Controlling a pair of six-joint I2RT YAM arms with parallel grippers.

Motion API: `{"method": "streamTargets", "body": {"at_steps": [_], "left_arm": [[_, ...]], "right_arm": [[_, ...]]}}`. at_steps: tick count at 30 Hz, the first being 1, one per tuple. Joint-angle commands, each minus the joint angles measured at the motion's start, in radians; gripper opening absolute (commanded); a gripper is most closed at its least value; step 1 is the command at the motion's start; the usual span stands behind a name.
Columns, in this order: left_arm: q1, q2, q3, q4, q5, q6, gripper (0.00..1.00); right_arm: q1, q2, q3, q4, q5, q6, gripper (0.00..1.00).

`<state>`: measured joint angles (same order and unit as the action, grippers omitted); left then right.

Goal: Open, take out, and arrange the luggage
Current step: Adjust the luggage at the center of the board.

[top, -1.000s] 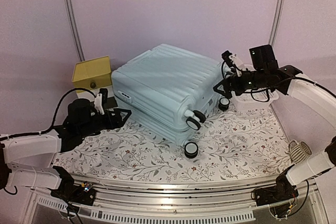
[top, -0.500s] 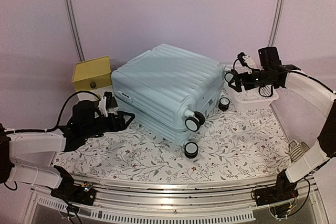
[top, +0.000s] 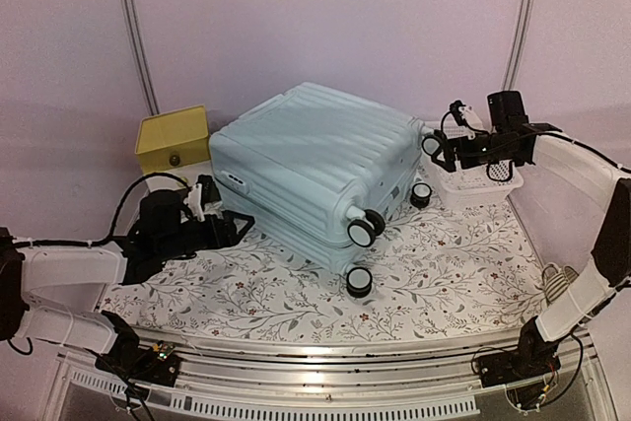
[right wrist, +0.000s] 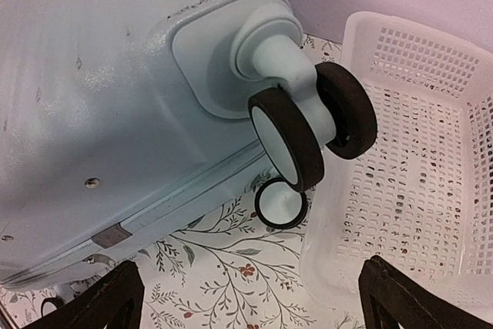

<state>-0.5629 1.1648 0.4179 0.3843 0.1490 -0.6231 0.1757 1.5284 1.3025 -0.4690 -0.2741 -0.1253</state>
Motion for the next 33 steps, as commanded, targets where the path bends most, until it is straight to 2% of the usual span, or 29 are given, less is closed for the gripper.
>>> {"method": "streamTargets", "body": {"at_steps": [1, 5, 12, 20, 26, 33], "left_arm": [[0.008, 0.018, 0.014, 0.033, 0.011, -0.038, 0.86], [0.017, 0.015, 0.022, 0.033, 0.014, -0.046, 0.86], [0.027, -0.004, 0.014, 0.028, -0.003, -0.065, 0.86], [0.051, -0.011, 0.041, -0.011, -0.011, -0.06, 0.86], [0.066, 0.027, 0.069, 0.005, 0.014, -0.079, 0.86], [0.08, 0.087, 0.106, 0.027, 0.036, -0.094, 0.86]], "right_arm": [[-0.008, 0.043, 0.045, 0.005, -0.071, -0.065, 1.0], [-0.008, 0.101, 0.092, -0.001, -0.054, -0.103, 0.99], [-0.013, 0.222, 0.211, -0.012, 0.112, -0.137, 0.99], [-0.021, 0.348, 0.372, -0.065, 0.134, -0.228, 0.99], [-0.021, 0.449, 0.503, -0.12, 0.066, -0.315, 1.0], [-0.021, 0.475, 0.559, -0.238, -0.174, -0.422, 0.83]]}}
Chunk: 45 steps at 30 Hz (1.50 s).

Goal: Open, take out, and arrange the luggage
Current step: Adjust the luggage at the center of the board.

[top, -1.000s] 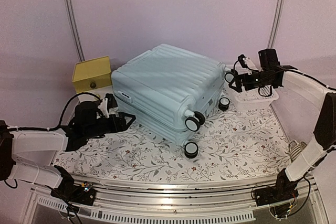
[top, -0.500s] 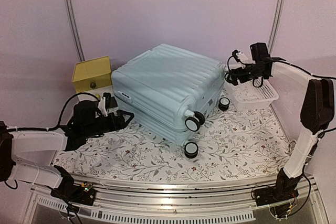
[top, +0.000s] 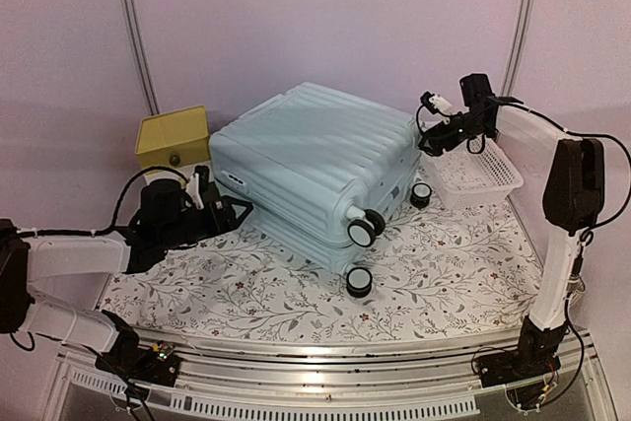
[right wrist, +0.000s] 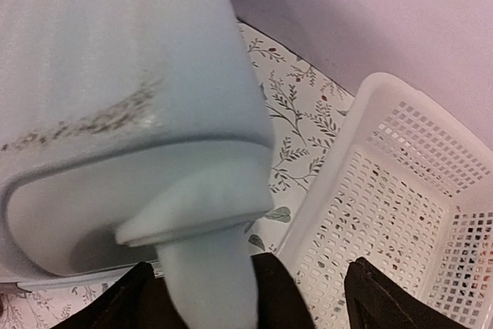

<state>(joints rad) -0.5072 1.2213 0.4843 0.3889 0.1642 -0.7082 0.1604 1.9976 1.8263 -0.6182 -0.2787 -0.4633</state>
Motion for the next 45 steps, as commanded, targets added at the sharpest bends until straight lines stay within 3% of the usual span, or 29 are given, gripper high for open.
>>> {"method": "streamTargets", "body": {"at_steps": [1, 8, 18, 34, 45], "left_arm": [[0.027, 0.037, 0.047, 0.022, 0.022, -0.01, 0.86], [0.053, 0.073, 0.071, 0.03, 0.032, -0.009, 0.86], [0.085, 0.215, 0.171, 0.032, 0.069, 0.024, 0.85], [0.165, 0.523, 0.493, 0.004, 0.171, 0.112, 0.85], [0.178, 0.642, 0.734, -0.178, 0.167, 0.215, 0.88]], "right_arm": [[-0.005, 0.002, 0.033, -0.104, -0.187, -0.091, 0.81], [-0.004, -0.087, -0.083, -0.079, -0.194, -0.035, 0.57], [0.059, -0.437, -0.488, 0.173, -0.141, 0.187, 0.49], [0.299, -0.779, -0.828, 0.219, -0.009, 0.486, 0.49], [0.373, -0.88, -0.896, 0.203, 0.147, 0.606, 0.75]]}}
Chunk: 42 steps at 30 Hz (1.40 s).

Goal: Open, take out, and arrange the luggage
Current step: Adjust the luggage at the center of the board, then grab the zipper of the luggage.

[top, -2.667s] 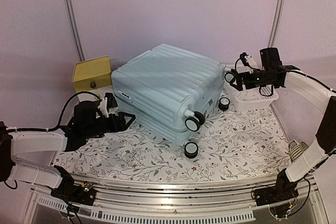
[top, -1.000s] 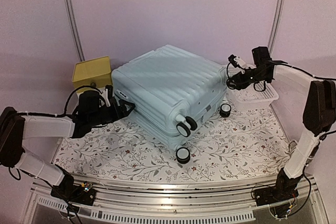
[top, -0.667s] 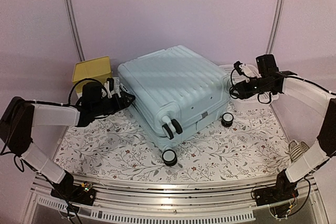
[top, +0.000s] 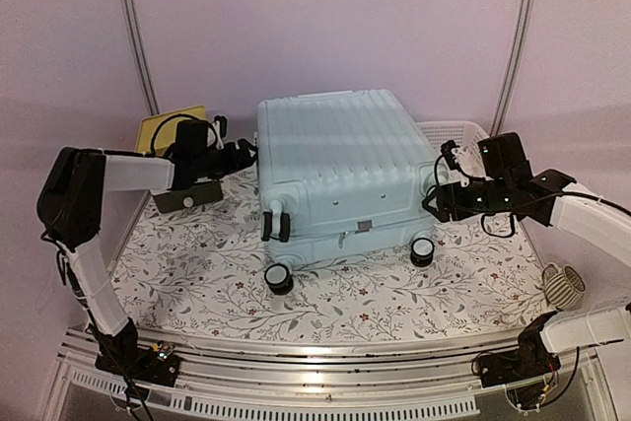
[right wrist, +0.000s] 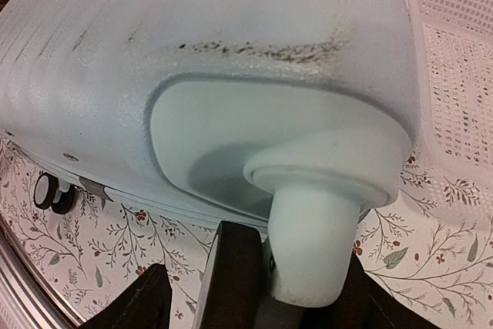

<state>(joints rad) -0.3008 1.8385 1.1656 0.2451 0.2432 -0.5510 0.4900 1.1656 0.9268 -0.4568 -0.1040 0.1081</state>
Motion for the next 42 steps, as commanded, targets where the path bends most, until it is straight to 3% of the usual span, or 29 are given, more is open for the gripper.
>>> {"method": "streamTargets", "body": {"at_steps": [1, 13, 19, 24, 31, 42], "left_arm": [[-0.026, 0.015, 0.046, -0.034, 0.084, 0.061, 0.89], [-0.027, -0.268, -0.198, -0.061, 0.028, 0.093, 0.94], [-0.107, -0.469, -0.323, -0.11, 0.016, 0.057, 0.95], [-0.23, -0.636, -0.395, -0.197, -0.119, 0.041, 0.95], [-0.386, -0.827, -0.544, -0.219, -0.205, -0.078, 0.93], [-0.495, -0.862, -0.604, -0.225, -0.238, -0.126, 0.94]], "right_arm": [[0.044, -0.058, 0.008, 0.032, -0.012, 0.041, 0.76], [0.048, -0.175, 0.077, -0.078, 0.145, 0.088, 0.81], [0.173, -0.143, 0.101, -0.048, 0.186, 0.11, 0.78], [0.336, -0.106, 0.023, 0.121, 0.239, 0.16, 0.77], [0.503, -0.014, -0.178, 0.541, 0.322, 0.201, 0.77], [0.579, 0.242, -0.296, 0.909, 0.408, 0.287, 0.81]]}}
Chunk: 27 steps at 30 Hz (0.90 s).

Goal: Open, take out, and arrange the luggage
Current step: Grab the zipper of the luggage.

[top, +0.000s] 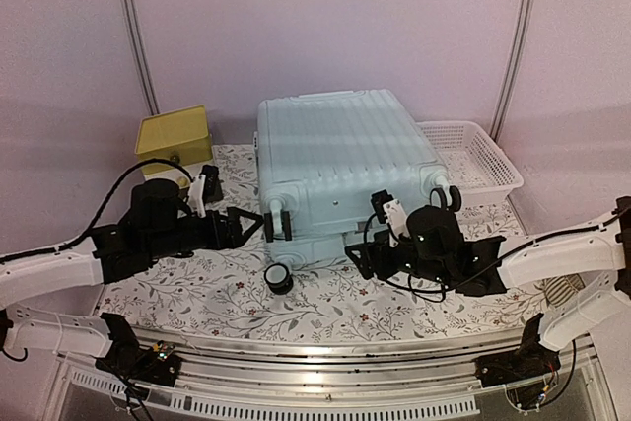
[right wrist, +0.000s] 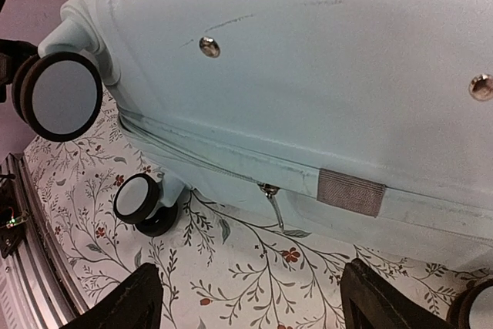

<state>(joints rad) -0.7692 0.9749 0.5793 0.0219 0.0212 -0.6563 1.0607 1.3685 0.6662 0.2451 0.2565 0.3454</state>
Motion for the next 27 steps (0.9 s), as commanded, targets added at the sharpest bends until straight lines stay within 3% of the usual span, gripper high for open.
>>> {"method": "streamTargets", "body": {"at_steps": [1, 7, 10, 18, 27], "left_arm": [[-0.027, 0.005, -0.021, -0.001, -0.015, -0.019, 0.94], [-0.03, -0.003, -0.047, 0.027, -0.021, 0.004, 0.94], [-0.028, -0.014, -0.067, 0.054, -0.02, 0.019, 0.95], [-0.028, -0.035, -0.108, 0.084, -0.037, 0.054, 0.98], [-0.016, -0.055, -0.118, 0.089, -0.04, 0.091, 0.98]], "right_arm": [[0.01, 0.049, -0.05, 0.238, 0.051, 0.061, 0.82], [0.01, 0.11, -0.073, 0.293, 0.11, 0.095, 0.89], [0.009, 0.113, -0.084, 0.291, 0.143, 0.109, 0.99], [0.008, 0.156, -0.151, 0.435, 0.156, 0.133, 1.0], [0.008, 0.291, -0.158, 0.652, 0.138, 0.079, 0.73]]}}
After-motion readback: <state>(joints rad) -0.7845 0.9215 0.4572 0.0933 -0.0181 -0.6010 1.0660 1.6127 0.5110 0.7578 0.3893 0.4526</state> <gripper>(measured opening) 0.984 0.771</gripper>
